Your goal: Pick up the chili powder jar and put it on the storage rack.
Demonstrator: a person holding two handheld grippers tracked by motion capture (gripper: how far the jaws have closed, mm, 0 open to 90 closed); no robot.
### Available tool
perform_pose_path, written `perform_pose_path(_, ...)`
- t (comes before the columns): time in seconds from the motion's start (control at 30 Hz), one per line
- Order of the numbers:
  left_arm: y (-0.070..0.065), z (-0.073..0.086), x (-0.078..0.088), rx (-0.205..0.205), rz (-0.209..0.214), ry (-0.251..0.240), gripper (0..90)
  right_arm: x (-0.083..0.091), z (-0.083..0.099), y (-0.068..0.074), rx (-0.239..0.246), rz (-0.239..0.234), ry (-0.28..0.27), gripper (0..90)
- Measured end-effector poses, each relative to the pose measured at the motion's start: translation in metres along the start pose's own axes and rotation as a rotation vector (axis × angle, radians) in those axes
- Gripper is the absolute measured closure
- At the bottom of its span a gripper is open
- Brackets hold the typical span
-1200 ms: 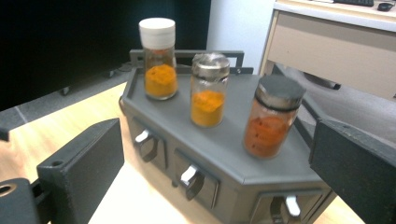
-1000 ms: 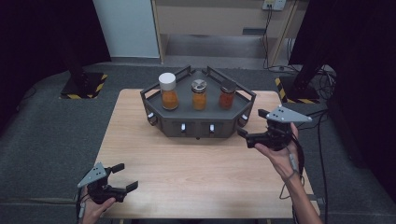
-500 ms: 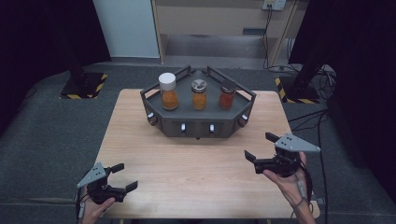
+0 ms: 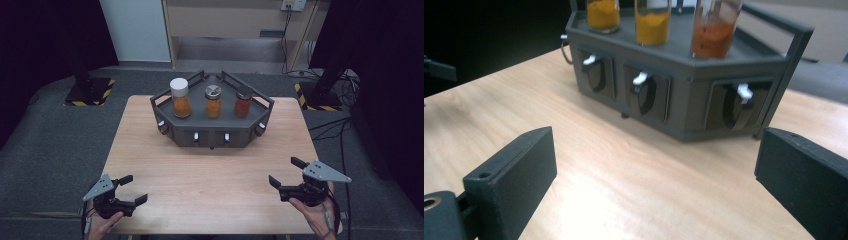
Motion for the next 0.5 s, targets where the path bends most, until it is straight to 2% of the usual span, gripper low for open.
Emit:
perform_pose_path(0.2,0.000,0.000,0.000,0.001,-0.002,0.001,1.0,-0.002,0.026,-0.002,-0.018,-0.001,0.027,3.2)
perform_pose_path(0.5,0.000,0.000,0.000,0.000,-0.002,0.000,1.0,-0.003,0.054,-0.003,-0.058,0.004,0.009,3.2)
Point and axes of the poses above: each handheld gripper's, and its own axes: x roughly backward along the jaws, z roughly out of its underside, y roughly to its left, the point moved 10 cm from there along -x, roughly forward along the jaws, and after that the axes turned 14 degrees about y, right-handed, at the moved point
